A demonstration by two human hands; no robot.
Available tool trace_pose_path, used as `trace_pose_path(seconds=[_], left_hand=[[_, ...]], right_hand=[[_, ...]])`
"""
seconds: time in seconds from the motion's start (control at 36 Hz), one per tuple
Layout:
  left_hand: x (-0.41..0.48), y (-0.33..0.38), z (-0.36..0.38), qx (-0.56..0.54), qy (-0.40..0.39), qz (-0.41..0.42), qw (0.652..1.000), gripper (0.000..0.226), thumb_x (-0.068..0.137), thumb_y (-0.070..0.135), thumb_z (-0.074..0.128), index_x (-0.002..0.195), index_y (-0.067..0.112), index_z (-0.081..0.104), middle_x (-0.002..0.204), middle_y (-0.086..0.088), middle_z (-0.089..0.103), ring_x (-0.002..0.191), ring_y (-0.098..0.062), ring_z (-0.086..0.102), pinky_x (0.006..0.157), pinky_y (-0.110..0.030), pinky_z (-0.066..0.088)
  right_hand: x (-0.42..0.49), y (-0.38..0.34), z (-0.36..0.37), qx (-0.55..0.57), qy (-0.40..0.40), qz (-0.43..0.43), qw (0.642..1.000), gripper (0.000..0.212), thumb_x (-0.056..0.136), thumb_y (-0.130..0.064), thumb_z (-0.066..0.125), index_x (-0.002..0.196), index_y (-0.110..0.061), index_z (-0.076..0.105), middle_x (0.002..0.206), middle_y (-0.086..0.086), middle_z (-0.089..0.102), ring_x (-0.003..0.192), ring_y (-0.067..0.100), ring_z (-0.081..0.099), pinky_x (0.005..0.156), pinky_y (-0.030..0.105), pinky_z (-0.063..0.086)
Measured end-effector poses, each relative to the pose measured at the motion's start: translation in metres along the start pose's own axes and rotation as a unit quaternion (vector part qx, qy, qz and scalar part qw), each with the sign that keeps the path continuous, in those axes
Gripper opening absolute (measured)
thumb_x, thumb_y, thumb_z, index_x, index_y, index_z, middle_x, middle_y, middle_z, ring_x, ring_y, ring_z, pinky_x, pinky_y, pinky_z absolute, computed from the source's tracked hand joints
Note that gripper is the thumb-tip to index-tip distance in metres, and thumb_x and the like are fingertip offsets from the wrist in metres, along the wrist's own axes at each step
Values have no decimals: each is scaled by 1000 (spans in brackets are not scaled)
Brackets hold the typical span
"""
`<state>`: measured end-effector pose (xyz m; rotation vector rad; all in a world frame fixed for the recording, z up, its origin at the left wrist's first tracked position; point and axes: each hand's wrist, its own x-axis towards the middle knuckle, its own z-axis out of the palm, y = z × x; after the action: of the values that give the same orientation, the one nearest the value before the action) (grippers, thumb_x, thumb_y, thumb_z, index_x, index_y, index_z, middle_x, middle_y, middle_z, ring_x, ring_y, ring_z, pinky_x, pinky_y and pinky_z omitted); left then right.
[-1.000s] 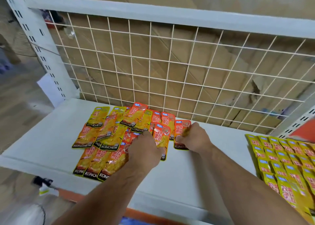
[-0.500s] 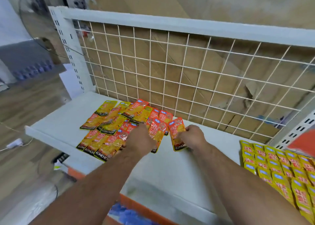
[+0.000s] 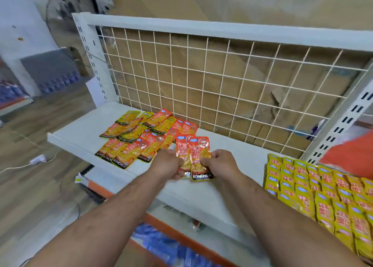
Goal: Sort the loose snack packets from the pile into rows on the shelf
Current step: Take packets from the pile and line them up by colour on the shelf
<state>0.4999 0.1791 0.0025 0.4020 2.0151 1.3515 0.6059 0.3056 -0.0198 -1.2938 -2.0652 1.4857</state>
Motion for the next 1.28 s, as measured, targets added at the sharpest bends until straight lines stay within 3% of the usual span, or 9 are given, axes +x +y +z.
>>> trace_pose_path(seconds=[0.17,0.31,0.42,0.56,0.69,0.78,0.92,1.08,1.28], left_hand=[[-13,-5,8,4,-78,9,997,30,93,-1,56,68,15,52,54,-2,57,48,-15,56,43,-25,46],[-30,-17,15,19,-138,15,990,32,92,0,57,65,17,53,47,0,52,44,-15,46,42,-24,35],[-46,-29,29,38,-185,19,982,23,89,0,56,69,12,55,51,-6,47,40,-15,35,41,-21,23],[-74,-42,64,45,-252,13,966,28,88,-5,53,66,12,50,47,-3,41,37,-12,30,37,-17,19],[-109,-51,102,64,-297,11,953,27,89,-4,55,67,11,52,47,-3,43,36,-10,34,34,-16,23],[-129,-51,125,82,-317,15,945,19,89,-4,57,74,9,55,52,-6,45,35,-10,36,35,-17,27],[-161,-50,176,101,-341,51,933,29,88,-5,59,68,14,49,56,-6,45,45,-14,41,45,-23,32],[-204,-47,246,104,-340,65,932,18,88,-1,65,81,11,53,66,-5,57,41,-10,44,42,-22,36],[-269,-37,340,105,-352,76,927,25,87,-1,64,68,14,57,45,3,52,41,-12,41,43,-19,31]], right_hand=[[-35,4,-22,5,68,12,998,37,76,-21,79,59,-18,46,61,-1,54,61,19,54,58,29,42],[-76,20,-33,10,119,23,993,46,76,-21,81,55,-19,40,55,-3,45,59,18,46,60,31,35],[-116,46,-40,36,158,36,986,49,78,-6,78,54,-20,37,51,-2,41,54,19,50,54,28,38],[-170,80,-58,95,202,73,972,41,81,12,65,66,-15,38,62,7,33,44,14,49,43,20,39],[-215,110,-88,87,244,96,961,21,82,0,69,76,-11,52,68,9,40,55,15,39,50,25,29],[-237,128,-110,114,263,112,952,22,86,-6,70,73,-11,53,65,9,46,52,16,38,46,24,29],[-267,159,-151,154,288,122,937,23,88,-4,67,74,-9,50,65,10,42,54,18,34,45,24,25],[-300,200,-221,187,311,124,924,16,88,-6,69,82,-7,55,66,11,44,51,17,36,45,26,29],[-344,240,-315,195,329,125,915,13,90,-6,68,88,-4,56,69,11,49,54,17,40,44,25,32]])
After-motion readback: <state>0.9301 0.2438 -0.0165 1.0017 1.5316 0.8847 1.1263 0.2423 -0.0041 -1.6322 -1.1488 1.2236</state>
